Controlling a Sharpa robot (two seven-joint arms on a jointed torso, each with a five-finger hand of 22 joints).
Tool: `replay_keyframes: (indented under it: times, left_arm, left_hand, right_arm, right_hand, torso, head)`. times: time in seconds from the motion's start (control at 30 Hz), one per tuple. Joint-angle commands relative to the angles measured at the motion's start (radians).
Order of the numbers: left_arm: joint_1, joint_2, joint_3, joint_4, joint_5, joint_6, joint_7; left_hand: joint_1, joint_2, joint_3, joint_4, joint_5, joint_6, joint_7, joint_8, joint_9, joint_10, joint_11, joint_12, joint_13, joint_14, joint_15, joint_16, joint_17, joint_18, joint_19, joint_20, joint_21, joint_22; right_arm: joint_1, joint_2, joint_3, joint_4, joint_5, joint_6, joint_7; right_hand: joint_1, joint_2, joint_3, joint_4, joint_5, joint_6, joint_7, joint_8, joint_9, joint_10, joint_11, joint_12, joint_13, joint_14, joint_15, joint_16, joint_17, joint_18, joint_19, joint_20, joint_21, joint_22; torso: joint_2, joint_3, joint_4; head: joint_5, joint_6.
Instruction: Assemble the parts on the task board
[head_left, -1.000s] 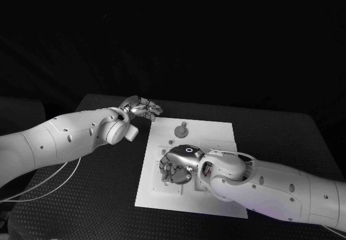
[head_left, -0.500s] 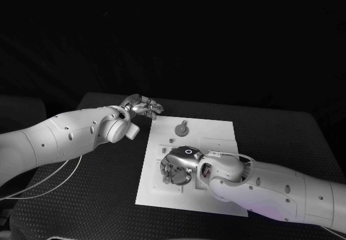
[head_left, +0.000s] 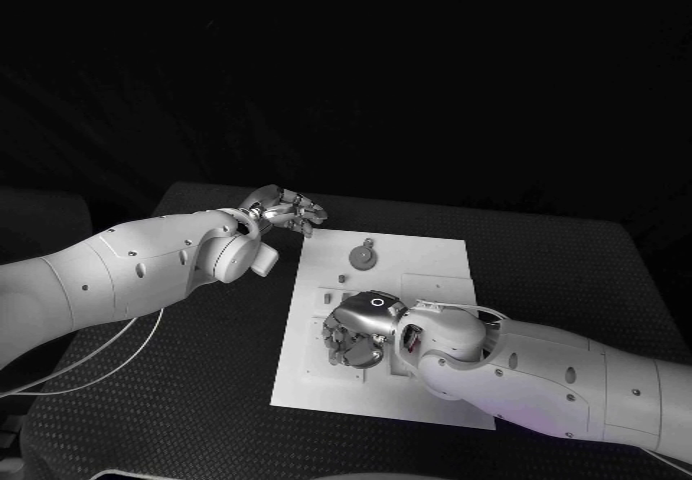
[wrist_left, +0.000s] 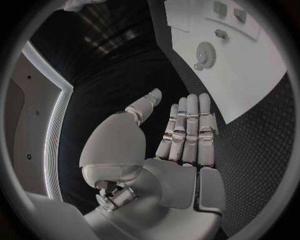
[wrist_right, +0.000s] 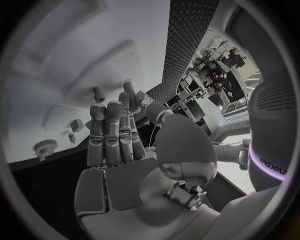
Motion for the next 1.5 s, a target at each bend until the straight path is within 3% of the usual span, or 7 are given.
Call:
replay_keyframes:
  times: [0.03,1.03,1.17,1.5]
  left_arm:
    - [0.003,0.001,0.001,0.003,0.005,0.013,0.009]
    - [0.003,-0.001,0.001,0.005,0.005,0.013,0.008]
    - [0.003,-0.001,0.001,0.005,0.005,0.013,0.008]
    - [0.003,-0.001,0.001,0.005,0.005,0.013,0.008]
  left_hand:
    - [-0.008,0.003,0.001,0.005,-0.004,-0.007,0.0,0.005,-0.002,-0.006,0.0,-0.002,0.0,-0.001,0.007,-0.005,0.001,0.018,0.002,0.007,-0.005,0.001]
    - [-0.009,0.004,0.0,0.006,-0.004,-0.008,0.0,0.006,-0.002,-0.007,0.0,-0.002,0.0,-0.001,0.007,-0.007,0.004,0.018,0.002,0.007,-0.006,0.002]
    - [-0.009,0.003,0.0,0.006,-0.004,-0.008,0.0,0.006,-0.002,-0.007,0.0,-0.002,0.0,-0.001,0.007,-0.007,0.004,0.018,0.002,0.007,-0.006,0.002]
    - [-0.009,0.003,0.0,0.007,-0.004,-0.009,0.0,0.006,-0.002,-0.007,0.0,-0.002,0.0,-0.002,0.007,-0.007,0.004,0.018,0.002,0.007,-0.007,0.002]
  right_arm:
    - [-0.003,-0.004,-0.004,-0.005,-0.015,0.026,-0.001]
    - [-0.003,-0.002,-0.01,-0.011,-0.016,0.05,-0.005]
    - [-0.003,0.004,-0.02,-0.016,-0.01,0.055,-0.007]
    - [-0.003,0.004,-0.022,-0.013,0.009,0.046,0.004]
  right_hand:
    - [0.007,0.003,-0.005,-0.003,0.006,0.006,0.0,0.003,0.008,0.005,0.001,0.003,0.001,0.005,0.0,0.004,0.001,0.044,0.006,-0.001,0.004,0.001]
    - [0.007,0.002,-0.008,-0.003,0.006,0.004,0.0,0.001,0.008,0.004,0.001,0.001,0.003,0.003,0.0,0.003,0.003,0.044,0.003,-0.001,0.003,0.002]
    - [0.0,-0.006,-0.014,-0.002,0.006,0.0,0.002,-0.004,0.007,-0.001,0.003,-0.003,0.004,0.001,0.002,0.002,0.004,0.044,0.0,0.001,0.003,0.002]
    - [-0.034,-0.051,-0.033,0.002,0.006,-0.006,0.008,-0.013,0.004,-0.006,0.006,-0.008,0.008,-0.001,0.005,0.001,0.008,0.044,0.001,0.003,0.002,0.002]
  torso:
    - [0.0,-0.0007,0.0001]
    - [0.0,-0.0006,-0.0001]
    - [0.0,-0.0007,0.0]
    - [0.0,-0.0006,0.0]
  head:
    - [0.0,-0.002]
    - [-0.001,-0.005]
    - [-0.002,-0.006]
    - [-0.002,-0.008]
